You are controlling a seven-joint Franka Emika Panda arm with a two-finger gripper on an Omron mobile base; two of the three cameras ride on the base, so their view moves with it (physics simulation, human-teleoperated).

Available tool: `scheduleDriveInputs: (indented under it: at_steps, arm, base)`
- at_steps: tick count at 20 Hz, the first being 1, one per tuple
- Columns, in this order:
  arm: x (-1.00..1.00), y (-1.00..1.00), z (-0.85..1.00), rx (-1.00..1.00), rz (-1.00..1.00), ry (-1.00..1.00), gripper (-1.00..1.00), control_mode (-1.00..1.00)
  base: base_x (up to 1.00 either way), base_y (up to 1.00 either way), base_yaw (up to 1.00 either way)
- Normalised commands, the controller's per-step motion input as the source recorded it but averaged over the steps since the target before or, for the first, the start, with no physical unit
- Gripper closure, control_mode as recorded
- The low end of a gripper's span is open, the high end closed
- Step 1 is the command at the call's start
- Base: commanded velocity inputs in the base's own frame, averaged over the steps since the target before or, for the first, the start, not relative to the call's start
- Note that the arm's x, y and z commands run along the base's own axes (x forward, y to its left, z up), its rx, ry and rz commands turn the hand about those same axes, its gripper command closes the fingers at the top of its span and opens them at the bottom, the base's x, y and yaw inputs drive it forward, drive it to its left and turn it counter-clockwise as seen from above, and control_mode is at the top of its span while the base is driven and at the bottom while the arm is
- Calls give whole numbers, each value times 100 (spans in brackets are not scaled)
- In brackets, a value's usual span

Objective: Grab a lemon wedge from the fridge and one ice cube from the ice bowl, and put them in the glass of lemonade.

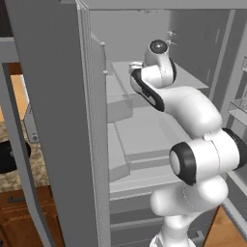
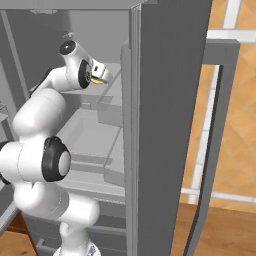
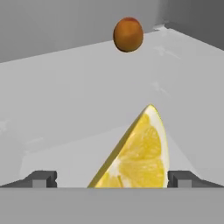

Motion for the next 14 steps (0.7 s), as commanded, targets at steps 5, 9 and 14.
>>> scheduleDriveInputs:
  at_steps: [5,9,14]
  arm:
    - [7,0,-13,0,-5,2,100,-100]
    - [19,0,0,0,0,0,100,-100]
    - [4,0,-8,0,0,0,100,-100]
  base:
    - [0,0,0]
    - [0,0,0]
    - [0,0,0]
